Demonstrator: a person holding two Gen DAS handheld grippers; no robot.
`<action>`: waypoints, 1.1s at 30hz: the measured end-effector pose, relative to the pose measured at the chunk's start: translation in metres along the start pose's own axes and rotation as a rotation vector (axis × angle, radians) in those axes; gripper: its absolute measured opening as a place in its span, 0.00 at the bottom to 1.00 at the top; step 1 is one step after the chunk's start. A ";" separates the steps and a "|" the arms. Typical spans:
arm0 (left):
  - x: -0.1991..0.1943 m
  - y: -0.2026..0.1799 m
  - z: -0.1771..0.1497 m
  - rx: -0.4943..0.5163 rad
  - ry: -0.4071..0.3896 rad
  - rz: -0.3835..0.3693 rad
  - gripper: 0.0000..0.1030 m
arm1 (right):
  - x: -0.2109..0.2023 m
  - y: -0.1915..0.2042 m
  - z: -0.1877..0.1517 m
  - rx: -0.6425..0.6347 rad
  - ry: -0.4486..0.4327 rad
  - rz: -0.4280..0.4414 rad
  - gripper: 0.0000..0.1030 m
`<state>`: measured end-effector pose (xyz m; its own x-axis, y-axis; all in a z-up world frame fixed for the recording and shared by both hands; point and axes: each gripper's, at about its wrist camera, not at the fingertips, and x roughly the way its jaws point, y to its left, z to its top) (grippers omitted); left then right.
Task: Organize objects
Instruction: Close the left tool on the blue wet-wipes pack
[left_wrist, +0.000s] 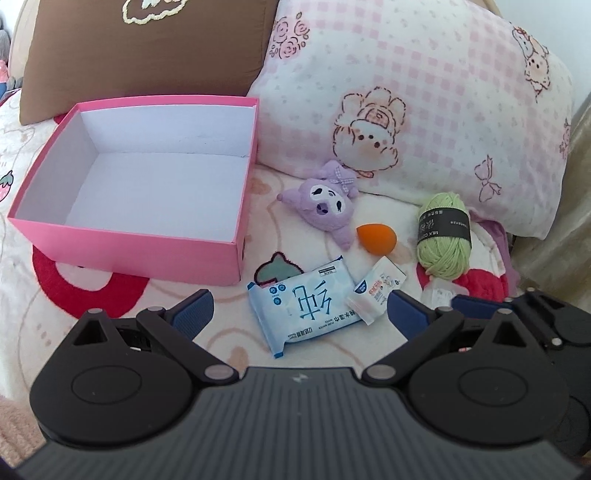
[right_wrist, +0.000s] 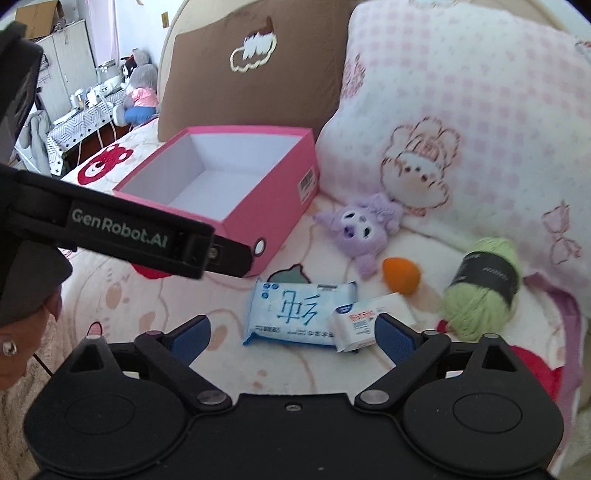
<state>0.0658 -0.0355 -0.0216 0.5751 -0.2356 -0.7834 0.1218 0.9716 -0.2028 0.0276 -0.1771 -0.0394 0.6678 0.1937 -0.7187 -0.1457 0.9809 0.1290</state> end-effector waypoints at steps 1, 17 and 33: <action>0.003 0.001 -0.001 -0.004 -0.004 -0.002 0.98 | 0.003 0.000 0.000 0.003 0.002 0.007 0.91; 0.056 0.019 -0.031 -0.039 0.052 -0.004 0.93 | 0.067 -0.003 -0.026 0.024 0.061 0.057 0.51; 0.098 0.035 -0.047 -0.101 0.057 0.001 0.75 | 0.092 -0.024 -0.026 0.111 0.049 -0.087 0.53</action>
<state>0.0880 -0.0251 -0.1332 0.5278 -0.2388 -0.8151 0.0380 0.9653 -0.2582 0.0741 -0.1828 -0.1262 0.6377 0.1098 -0.7624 -0.0055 0.9904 0.1379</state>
